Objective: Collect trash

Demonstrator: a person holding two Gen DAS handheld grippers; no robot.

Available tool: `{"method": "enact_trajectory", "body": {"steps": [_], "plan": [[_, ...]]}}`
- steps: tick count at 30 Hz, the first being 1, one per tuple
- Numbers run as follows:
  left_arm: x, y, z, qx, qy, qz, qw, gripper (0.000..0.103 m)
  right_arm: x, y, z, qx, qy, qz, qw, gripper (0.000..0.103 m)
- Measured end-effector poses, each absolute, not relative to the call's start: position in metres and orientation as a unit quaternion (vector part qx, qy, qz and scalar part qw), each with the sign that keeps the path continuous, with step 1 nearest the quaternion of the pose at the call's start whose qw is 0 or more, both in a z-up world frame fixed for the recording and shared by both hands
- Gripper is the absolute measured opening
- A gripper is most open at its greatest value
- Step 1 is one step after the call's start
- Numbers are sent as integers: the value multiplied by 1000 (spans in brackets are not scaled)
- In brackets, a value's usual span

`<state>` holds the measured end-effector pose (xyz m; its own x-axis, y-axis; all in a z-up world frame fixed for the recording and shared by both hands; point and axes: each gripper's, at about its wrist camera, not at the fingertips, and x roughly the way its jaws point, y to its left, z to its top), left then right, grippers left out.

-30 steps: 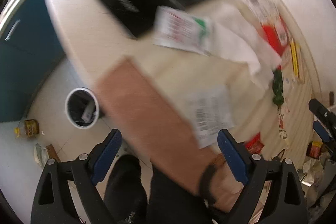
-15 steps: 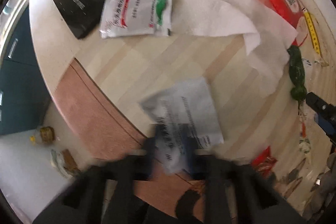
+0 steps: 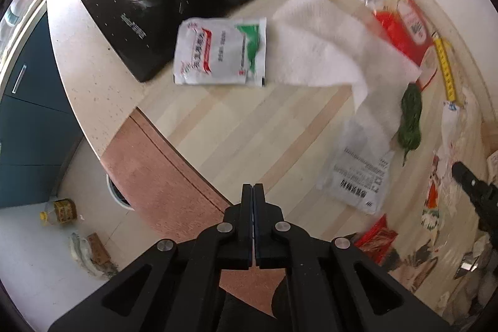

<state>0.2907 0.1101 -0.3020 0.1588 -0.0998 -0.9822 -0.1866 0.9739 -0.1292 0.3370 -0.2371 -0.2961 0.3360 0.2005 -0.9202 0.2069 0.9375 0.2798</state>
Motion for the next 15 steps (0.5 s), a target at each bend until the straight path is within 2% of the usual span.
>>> {"method": "enact_trajectory", "body": {"steps": [6, 10, 12, 13, 15], "plan": [[301, 103, -298, -160, 639, -46, 751, 2, 331, -243, -274, 174, 562, -13, 809, 3], [317, 64, -323, -108, 658, -83, 740, 7, 330, -258, -287, 173, 569, -37, 803, 3], [318, 53, -334, -83, 668, -89, 734, 21, 327, -268, -294, 177, 572, -49, 800, 3], [316, 46, -331, -75, 653, -100, 747, 50, 326, -271, -298, 179, 572, -53, 798, 3], [315, 35, -337, -67, 656, -115, 743, 67, 322, -280, -300, 184, 572, -60, 797, 3]]}}
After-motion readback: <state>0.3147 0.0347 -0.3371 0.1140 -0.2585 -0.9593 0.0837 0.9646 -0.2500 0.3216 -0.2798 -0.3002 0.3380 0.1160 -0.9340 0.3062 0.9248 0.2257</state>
